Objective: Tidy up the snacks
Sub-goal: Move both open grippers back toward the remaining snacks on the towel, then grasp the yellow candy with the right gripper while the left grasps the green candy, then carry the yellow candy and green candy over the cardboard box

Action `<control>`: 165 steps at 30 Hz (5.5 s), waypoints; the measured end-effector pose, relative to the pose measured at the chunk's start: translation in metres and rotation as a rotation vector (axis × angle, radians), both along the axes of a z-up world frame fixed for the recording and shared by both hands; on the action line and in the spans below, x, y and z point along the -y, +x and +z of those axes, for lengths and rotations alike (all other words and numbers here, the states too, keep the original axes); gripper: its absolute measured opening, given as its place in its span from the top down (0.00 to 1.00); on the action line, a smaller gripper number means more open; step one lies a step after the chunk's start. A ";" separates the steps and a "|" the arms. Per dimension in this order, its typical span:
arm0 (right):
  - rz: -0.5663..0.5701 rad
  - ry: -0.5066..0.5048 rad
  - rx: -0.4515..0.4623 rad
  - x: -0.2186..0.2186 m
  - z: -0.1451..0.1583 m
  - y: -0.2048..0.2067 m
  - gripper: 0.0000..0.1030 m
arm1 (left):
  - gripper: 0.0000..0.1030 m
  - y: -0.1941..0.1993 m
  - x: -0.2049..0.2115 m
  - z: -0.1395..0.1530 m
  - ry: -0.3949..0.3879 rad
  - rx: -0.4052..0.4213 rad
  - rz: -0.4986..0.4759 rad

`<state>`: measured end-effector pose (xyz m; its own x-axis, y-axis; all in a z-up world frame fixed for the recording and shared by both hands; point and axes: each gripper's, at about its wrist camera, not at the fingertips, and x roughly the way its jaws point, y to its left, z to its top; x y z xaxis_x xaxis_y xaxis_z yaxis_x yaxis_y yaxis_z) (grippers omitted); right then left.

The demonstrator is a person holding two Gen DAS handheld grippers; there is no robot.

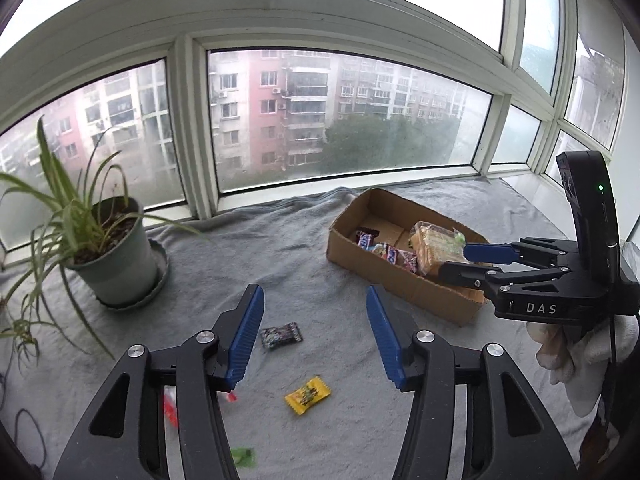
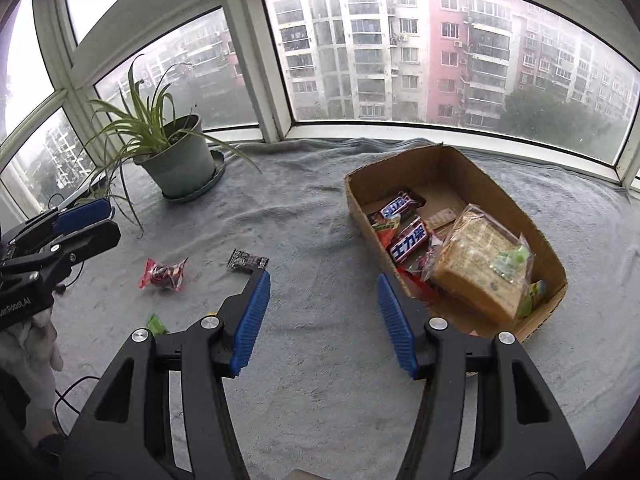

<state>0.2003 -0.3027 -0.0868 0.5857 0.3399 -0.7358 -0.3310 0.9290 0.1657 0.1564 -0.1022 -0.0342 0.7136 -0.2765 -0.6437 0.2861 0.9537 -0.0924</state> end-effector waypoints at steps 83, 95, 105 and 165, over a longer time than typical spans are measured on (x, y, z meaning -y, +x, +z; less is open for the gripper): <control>0.481 -0.205 -0.155 -0.147 -0.109 0.008 0.83 | 0.75 -0.045 -0.091 -0.150 -0.023 -0.262 0.136; 0.459 -0.150 -0.153 -0.140 -0.098 0.009 0.90 | 0.76 -0.043 -0.110 -0.142 -0.125 -0.277 0.185; 0.408 -0.088 -0.149 -0.122 -0.088 0.012 0.91 | 0.76 -0.042 -0.104 -0.127 -0.114 -0.248 0.176; -0.257 -0.080 0.016 0.162 -0.032 0.084 0.91 | 0.76 0.119 0.138 -0.050 -0.009 -0.063 -0.224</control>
